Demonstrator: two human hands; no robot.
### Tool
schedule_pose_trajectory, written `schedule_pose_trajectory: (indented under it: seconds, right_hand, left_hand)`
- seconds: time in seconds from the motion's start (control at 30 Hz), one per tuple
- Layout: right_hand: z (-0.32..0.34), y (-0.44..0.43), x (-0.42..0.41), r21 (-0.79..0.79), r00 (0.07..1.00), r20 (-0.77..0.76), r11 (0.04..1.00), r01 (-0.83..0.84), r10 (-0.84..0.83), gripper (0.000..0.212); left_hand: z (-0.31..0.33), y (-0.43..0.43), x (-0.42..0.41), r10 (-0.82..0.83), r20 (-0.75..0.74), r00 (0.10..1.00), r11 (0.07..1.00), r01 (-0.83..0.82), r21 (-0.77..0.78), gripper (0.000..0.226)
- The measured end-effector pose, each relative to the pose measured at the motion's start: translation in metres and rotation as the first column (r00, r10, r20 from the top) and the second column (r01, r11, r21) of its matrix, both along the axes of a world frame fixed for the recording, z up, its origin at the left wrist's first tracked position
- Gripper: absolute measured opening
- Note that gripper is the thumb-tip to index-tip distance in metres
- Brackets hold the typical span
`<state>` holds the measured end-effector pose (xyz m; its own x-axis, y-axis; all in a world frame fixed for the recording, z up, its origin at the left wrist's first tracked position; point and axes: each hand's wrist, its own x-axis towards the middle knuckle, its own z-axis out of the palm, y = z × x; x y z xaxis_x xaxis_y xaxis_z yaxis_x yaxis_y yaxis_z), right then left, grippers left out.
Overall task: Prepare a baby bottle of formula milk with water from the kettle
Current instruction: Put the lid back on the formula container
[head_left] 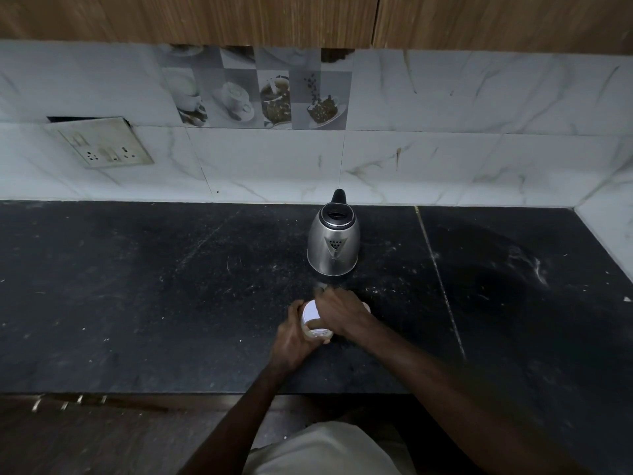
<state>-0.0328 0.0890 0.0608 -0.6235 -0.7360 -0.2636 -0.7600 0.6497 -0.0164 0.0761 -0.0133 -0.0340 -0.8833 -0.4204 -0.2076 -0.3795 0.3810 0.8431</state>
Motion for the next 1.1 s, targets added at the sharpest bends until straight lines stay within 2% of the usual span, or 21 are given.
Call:
schedule_pose_trajectory:
  seconds: [0.07,0.23,0.3,0.43,0.57,0.63,0.83,1.0,1.1]
  right_hand:
    - [0.001,0.001,-0.001,0.006,1.0,0.0,1.0,0.003,-0.003,0.069]
    - [0.002,0.005,-0.005,0.019,0.989,0.11,0.995,-0.097,0.094,0.067]
    - [0.004,0.003,-0.004,0.016,0.995,0.086,0.999,-0.043,0.041,0.06]
    - [0.009,-0.001,-0.007,0.101,1.0,0.006,0.994,0.029,-0.03,0.06]
    - [0.012,0.0,-0.009,0.032,0.989,0.1,0.993,-0.113,0.109,0.057]
    - [0.013,0.0,-0.009,0.059,0.983,0.105,0.985,-0.159,0.152,0.059]
    - [0.013,-0.008,-0.007,0.124,0.999,-0.028,0.991,-0.04,0.044,0.055]
    - [0.01,-0.004,-0.002,0.065,0.991,0.102,0.993,-0.094,0.087,0.064]
    - [0.004,-0.005,0.005,0.092,0.998,0.036,0.994,-0.061,0.058,0.057]
  left_hand:
    - [0.0,0.0,0.0,-0.001,0.0,1.0,1.0,0.001,0.007,0.107]
    - [0.002,0.001,0.0,0.003,-0.01,1.0,1.0,-0.003,0.007,0.105]
    - [0.001,0.0,0.0,-0.005,-0.007,1.0,1.0,0.005,0.013,0.105]
    - [0.001,-0.001,-0.001,-0.015,-0.009,1.0,1.0,0.015,-0.005,0.104]
    - [0.003,0.0,0.0,0.005,-0.008,1.0,1.0,-0.005,0.011,0.104]
    - [0.003,0.001,-0.001,0.008,-0.003,1.0,1.0,-0.008,0.007,0.107]
    - [0.001,-0.001,0.0,-0.018,-0.014,1.0,1.0,0.018,0.007,0.106]
    - [0.003,0.0,-0.001,-0.001,0.019,1.0,1.0,0.001,0.024,0.108]
    - [0.002,-0.001,0.0,-0.018,0.015,1.0,1.0,0.018,0.024,0.108]
